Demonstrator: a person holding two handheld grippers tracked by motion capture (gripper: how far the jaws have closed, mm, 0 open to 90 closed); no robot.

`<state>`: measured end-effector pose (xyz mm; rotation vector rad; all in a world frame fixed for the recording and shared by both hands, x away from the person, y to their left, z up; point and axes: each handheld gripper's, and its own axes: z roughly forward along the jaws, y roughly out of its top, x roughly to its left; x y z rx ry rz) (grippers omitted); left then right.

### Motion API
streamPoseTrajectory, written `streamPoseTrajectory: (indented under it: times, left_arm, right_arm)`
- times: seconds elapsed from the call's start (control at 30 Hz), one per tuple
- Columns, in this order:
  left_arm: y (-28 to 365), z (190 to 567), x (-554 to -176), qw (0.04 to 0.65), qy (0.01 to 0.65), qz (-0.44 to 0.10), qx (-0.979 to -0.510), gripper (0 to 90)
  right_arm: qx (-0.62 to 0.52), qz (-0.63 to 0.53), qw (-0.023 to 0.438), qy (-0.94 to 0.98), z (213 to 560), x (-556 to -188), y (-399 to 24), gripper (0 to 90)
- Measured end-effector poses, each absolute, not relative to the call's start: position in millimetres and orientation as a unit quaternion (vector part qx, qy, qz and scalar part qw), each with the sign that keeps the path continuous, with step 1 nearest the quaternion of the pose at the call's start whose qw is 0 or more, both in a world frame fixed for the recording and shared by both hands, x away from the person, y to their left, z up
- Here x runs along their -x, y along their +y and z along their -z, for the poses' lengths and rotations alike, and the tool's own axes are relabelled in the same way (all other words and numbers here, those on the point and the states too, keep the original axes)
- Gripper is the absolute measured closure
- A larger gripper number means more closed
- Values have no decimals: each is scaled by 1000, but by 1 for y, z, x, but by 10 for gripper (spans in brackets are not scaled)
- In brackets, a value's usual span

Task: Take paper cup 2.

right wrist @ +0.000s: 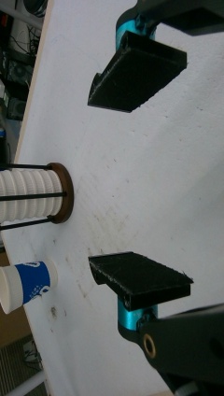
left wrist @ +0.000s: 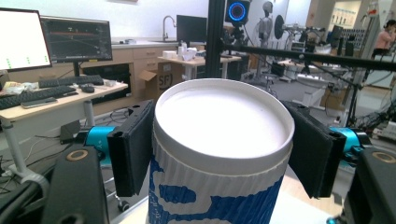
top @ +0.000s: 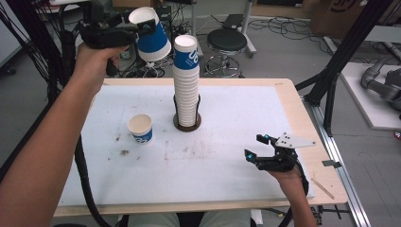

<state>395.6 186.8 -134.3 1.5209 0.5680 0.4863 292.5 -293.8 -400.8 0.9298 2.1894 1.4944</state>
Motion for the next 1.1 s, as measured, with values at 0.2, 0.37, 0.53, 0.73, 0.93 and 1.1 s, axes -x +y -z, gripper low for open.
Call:
streamPoseTrajectory:
  times: [0.2, 0.37, 0.53, 0.73, 0.93, 1.1]
  left_arm:
    - [195, 160, -385, 657, 250, -208, -680, 301]
    - [199, 189, -379, 653, 252, -191, -688, 300]
    - [198, 215, -373, 655, 242, -171, -695, 300]
    - [194, 237, -364, 660, 224, -164, -699, 300]
    - [192, 257, -358, 662, 219, -156, -700, 300]
    - [191, 273, -353, 668, 216, -145, -697, 300]
  right_arm:
    - [-324, -524, 169, 769, 401, -293, -293, 207]
    - [-325, -524, 168, 769, 401, -292, -292, 207]
    - [-321, -523, 168, 771, 401, -293, -292, 207]
    - [-318, -523, 169, 773, 402, -293, -291, 207]
    - [-320, -522, 169, 772, 402, -293, -291, 207]
    - [-320, -522, 168, 773, 402, -294, -290, 207]
